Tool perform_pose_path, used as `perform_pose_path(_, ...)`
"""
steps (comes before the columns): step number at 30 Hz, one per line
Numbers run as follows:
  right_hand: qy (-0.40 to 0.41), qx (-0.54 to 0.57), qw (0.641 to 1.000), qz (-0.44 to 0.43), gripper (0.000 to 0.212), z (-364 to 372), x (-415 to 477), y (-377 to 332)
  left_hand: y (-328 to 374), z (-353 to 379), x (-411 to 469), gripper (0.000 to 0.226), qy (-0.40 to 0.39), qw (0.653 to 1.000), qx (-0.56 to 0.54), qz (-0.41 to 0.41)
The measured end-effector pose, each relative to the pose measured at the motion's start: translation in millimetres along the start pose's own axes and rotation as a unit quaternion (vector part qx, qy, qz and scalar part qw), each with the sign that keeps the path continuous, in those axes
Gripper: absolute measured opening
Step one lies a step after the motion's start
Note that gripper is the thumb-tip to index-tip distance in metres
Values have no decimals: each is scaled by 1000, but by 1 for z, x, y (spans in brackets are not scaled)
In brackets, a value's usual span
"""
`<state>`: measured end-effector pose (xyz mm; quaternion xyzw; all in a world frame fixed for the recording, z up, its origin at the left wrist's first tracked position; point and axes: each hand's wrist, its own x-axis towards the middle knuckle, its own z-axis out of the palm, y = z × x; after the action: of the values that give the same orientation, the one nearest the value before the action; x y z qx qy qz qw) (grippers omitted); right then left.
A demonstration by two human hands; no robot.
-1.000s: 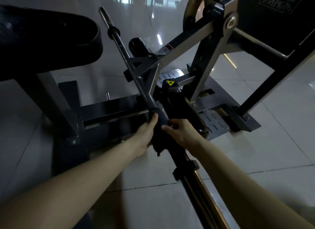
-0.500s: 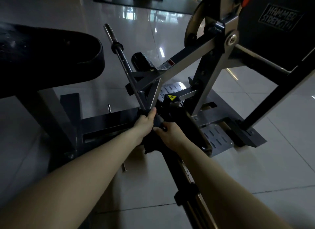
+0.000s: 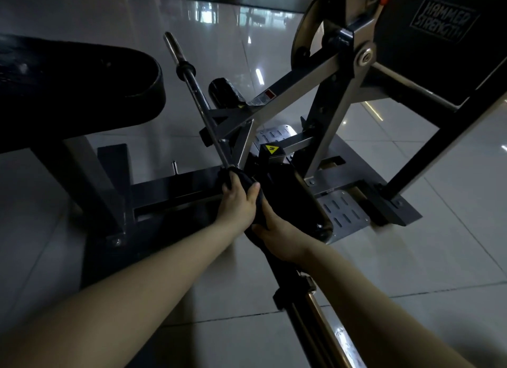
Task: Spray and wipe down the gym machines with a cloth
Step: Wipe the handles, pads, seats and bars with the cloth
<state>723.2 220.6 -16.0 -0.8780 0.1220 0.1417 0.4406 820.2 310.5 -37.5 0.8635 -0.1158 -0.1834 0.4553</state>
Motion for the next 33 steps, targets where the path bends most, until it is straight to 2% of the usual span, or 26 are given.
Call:
perform_pose_path(4,3,34,999,14,79,-3,32,-6,9,-11,33,85,20,998,-33,-46)
perform_pose_path(6,12,34,999,5,75,-3,34,-11,11,-11,35,87,55,995,-68,-45)
perform_pose_path(9,35,21,999,-21,82,1,23,-9,12,-6,17,79,108,989,-99,-34)
perform_pose_path(12,15,-12,999,-28,88,4,3,6,3,-1,-3,62,104,989,-101,-32)
perform_pose_path(15,1,-18,999,-29,84,6,-14,17,-3,1,-9,64,118,989,-90,-7)
perform_pose_path(18,-6,-29,999,-26,88,4,3,12,6,1,9,80,92,994,-40,-31)
perform_pose_path(21,4,-18,1000,7,86,3,38,2,18,-1,39,72,62,993,-30,-100)
perform_pose_path(24,22,10,1000,9,76,-2,56,-6,22,-8,58,72,55,988,-44,-138)
perform_pose_path(27,15,45,999,5,76,-5,52,-9,21,-11,56,73,54,990,-46,-124)
perform_pose_path(29,14,33,999,2,83,-3,40,-8,18,-7,42,75,49,992,-58,-100)
perform_pose_path(31,3,26,1000,6,95,1,20,1,9,3,21,84,24,995,-65,-71)
perform_pose_path(33,-15,6,1000,0,95,3,-3,10,2,10,3,88,-6,997,-54,-48)
